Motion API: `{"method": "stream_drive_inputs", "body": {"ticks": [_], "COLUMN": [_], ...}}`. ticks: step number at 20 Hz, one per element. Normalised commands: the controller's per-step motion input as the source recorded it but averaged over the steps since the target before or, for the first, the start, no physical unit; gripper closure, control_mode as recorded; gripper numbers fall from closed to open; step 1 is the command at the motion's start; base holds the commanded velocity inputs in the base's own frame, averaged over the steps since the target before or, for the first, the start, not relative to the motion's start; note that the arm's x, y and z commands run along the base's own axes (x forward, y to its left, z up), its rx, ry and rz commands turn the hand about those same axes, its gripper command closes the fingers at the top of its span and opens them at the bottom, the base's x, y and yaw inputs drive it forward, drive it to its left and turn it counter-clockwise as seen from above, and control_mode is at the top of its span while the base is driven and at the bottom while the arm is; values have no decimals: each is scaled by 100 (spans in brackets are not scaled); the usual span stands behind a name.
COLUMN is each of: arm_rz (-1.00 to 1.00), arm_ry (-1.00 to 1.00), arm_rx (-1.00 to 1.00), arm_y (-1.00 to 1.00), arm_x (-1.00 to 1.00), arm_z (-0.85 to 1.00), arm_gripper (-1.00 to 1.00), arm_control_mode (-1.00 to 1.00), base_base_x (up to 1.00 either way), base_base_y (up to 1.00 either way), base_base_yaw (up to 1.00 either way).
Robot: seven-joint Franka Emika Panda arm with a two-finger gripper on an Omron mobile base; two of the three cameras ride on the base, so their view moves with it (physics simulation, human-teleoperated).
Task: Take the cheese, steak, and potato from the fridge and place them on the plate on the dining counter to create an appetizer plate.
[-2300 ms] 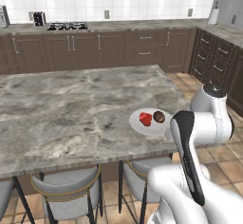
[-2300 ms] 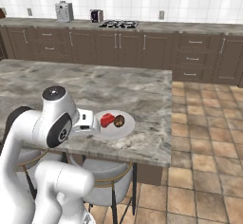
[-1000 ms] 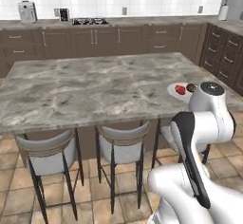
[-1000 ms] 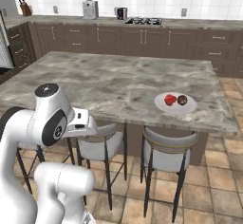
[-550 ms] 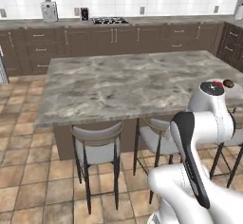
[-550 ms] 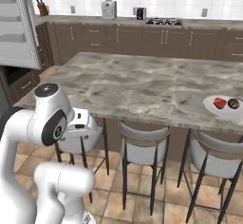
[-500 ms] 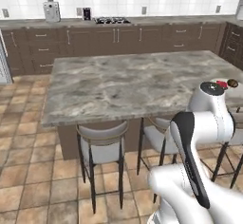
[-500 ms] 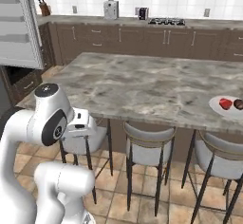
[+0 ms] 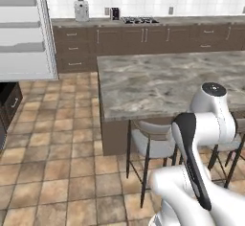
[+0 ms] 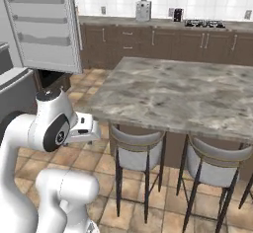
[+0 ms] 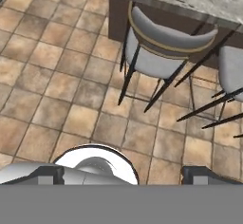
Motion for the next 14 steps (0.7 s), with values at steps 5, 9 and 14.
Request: {"method": "stream_drive_inputs", "body": {"ticks": [5,9,14], "arm_rz": [0,0,0], "arm_ry": [0,0,0], "arm_rx": [0,0,0], "arm_y": [0,0,0], "arm_x": [0,0,0], "arm_z": [0,0,0], "arm_gripper": [-100,-100,-100], "arm_control_mode": [100,100,100], "base_base_x": [46,59,81], "base_base_y": [100,100,88], "base_base_yaw": [35,43,45]}}
